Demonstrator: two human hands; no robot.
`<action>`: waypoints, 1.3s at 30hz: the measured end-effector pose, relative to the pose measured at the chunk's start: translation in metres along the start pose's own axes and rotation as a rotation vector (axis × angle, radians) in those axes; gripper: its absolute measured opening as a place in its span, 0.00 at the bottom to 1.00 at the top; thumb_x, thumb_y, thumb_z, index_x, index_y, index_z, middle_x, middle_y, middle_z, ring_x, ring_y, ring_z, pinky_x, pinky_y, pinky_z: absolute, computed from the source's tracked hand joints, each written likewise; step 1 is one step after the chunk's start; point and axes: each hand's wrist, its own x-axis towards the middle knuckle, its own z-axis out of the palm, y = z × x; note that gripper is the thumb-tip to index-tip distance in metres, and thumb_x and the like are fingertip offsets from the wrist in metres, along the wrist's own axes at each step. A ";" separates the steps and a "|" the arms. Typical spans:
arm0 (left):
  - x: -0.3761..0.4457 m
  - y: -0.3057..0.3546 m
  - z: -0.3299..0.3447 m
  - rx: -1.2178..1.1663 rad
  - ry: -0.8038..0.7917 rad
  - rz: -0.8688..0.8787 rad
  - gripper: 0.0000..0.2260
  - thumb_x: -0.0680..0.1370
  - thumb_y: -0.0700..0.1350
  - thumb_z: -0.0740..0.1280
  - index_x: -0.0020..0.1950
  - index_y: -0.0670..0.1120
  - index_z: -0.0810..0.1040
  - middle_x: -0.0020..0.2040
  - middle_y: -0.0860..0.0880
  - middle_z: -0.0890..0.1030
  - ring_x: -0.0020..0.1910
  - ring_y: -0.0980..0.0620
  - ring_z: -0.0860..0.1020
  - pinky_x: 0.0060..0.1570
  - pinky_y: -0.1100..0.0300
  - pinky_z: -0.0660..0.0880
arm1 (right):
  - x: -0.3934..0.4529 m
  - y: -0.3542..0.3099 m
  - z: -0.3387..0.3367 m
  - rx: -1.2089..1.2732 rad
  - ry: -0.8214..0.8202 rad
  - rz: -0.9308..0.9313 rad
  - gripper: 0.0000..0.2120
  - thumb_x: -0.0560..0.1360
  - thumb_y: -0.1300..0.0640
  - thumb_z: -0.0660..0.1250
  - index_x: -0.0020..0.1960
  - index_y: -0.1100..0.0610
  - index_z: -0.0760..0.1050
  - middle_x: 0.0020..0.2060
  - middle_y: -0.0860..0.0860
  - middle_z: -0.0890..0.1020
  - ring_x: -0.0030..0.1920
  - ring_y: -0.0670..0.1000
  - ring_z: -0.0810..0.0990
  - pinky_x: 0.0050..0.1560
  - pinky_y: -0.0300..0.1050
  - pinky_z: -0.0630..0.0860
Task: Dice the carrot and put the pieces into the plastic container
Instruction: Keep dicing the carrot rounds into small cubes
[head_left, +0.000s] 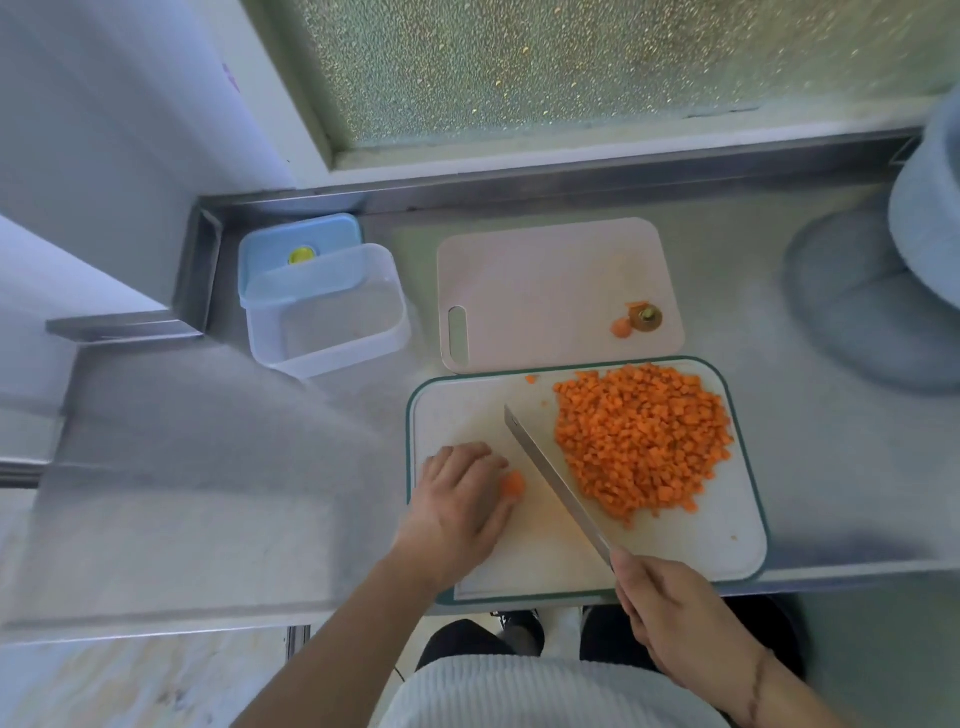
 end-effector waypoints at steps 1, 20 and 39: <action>-0.001 -0.002 0.002 -0.025 -0.028 0.102 0.09 0.79 0.46 0.70 0.56 0.42 0.81 0.55 0.45 0.80 0.51 0.45 0.78 0.53 0.50 0.76 | 0.001 0.002 0.001 -0.039 0.019 -0.032 0.27 0.69 0.31 0.52 0.32 0.55 0.65 0.21 0.47 0.65 0.24 0.44 0.63 0.29 0.40 0.61; -0.005 0.000 0.016 -0.118 0.095 0.165 0.04 0.75 0.35 0.75 0.49 0.40 0.86 0.51 0.46 0.84 0.48 0.47 0.83 0.50 0.52 0.80 | -0.011 0.012 0.012 -0.150 0.059 -0.233 0.30 0.65 0.20 0.43 0.50 0.35 0.73 0.51 0.33 0.78 0.57 0.23 0.67 0.59 0.19 0.59; -0.005 -0.003 0.010 -0.078 0.055 0.210 0.04 0.79 0.37 0.71 0.48 0.38 0.85 0.49 0.44 0.84 0.48 0.44 0.82 0.51 0.53 0.79 | -0.011 0.024 0.012 -0.131 0.050 -0.201 0.41 0.68 0.22 0.47 0.52 0.53 0.80 0.45 0.43 0.83 0.51 0.37 0.76 0.55 0.25 0.66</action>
